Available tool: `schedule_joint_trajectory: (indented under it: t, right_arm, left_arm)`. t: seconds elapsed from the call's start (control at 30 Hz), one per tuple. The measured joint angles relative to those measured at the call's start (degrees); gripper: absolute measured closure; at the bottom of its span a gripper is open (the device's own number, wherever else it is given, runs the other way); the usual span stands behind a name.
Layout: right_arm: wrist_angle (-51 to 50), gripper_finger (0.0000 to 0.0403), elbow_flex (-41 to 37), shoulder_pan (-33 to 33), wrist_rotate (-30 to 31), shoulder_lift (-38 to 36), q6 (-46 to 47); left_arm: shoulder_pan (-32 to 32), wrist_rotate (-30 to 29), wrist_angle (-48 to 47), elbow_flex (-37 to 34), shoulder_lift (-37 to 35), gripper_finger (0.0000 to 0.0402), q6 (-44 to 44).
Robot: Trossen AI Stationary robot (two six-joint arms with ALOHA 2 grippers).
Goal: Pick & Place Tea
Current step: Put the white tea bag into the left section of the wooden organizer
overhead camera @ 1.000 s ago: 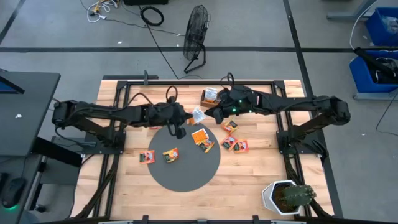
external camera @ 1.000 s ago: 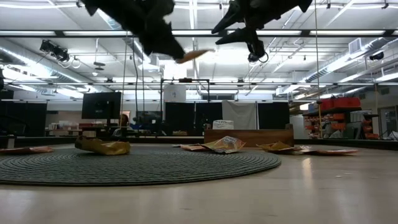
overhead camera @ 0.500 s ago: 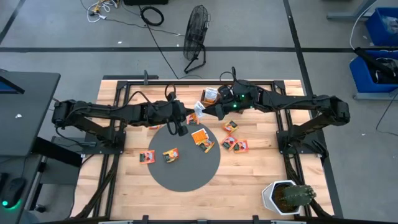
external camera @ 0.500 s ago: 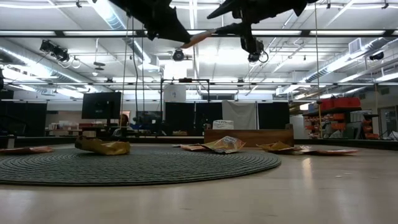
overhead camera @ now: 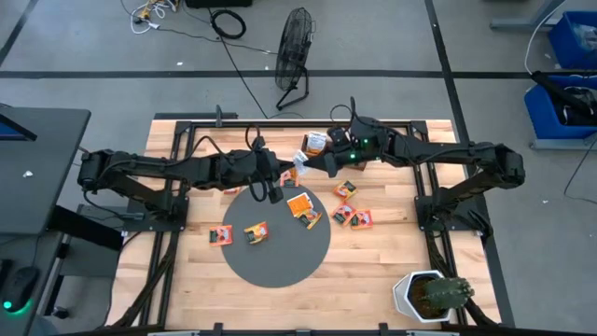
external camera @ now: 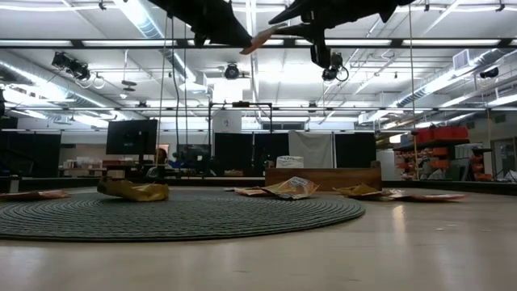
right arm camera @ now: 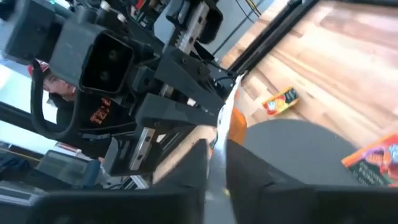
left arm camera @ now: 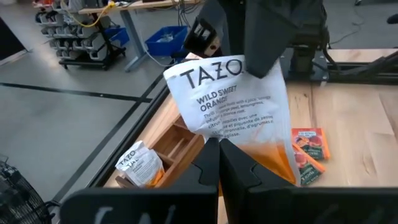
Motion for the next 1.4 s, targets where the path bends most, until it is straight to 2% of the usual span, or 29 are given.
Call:
schedule_joint_trajectory:
  t: [0.07,0.1,0.3,0.5,0.6,0.73,0.87,0.97,1.27,1.4]
  right_arm:
    - [0.98,0.0386,0.00,-0.02,0.04,0.01,-1.51]
    - [1.25,0.0392,0.00,0.00,0.05,0.02,-2.13]
    - [0.02,0.0399,0.00,0.00,1.87,0.02,-6.38]
    - [-0.60,0.0401,0.00,-1.86,2.61,-0.14,-11.45]
    - [-0.93,0.0402,0.00,-3.44,2.63,-0.55,-19.27]
    - [-2.67,0.0402,0.00,-6.13,1.58,-0.70,-34.27]
    - [-10.74,0.0402,0.04,-9.76,0.93,-0.48,-43.44]
    - [-14.50,0.0403,-0.03,-12.47,1.10,1.12,-47.33]
    - [-11.46,0.0403,0.00,-15.86,0.97,9.49,-53.20]
    - [-10.56,0.0403,0.00,-17.91,1.15,12.76,-55.06]
  left_arm:
    - [0.00,0.02,0.05,0.02,0.00,0.0399,-0.02]
    - [0.00,0.04,0.09,0.02,-0.01,0.0399,-0.01]
    - [-0.02,0.00,-1.24,0.04,-0.09,0.0380,-0.98]
    - [0.00,0.04,-8.06,-0.13,-2.08,0.0351,-4.33]
    - [0.00,0.09,-11.61,0.04,-3.77,0.0345,-6.32]
    - [-0.02,0.16,-17.30,-0.06,-6.67,0.0343,-9.04]
    - [-0.02,0.12,-21.15,-0.01,-10.39,0.0342,-11.34]
    - [-0.02,0.48,-22.02,0.04,-13.14,0.0342,-12.83]
    - [-0.01,0.63,-22.50,-0.07,-18.95,0.0342,-13.78]
    - [-0.02,0.89,-22.63,-0.08,-20.18,0.0342,-17.03]
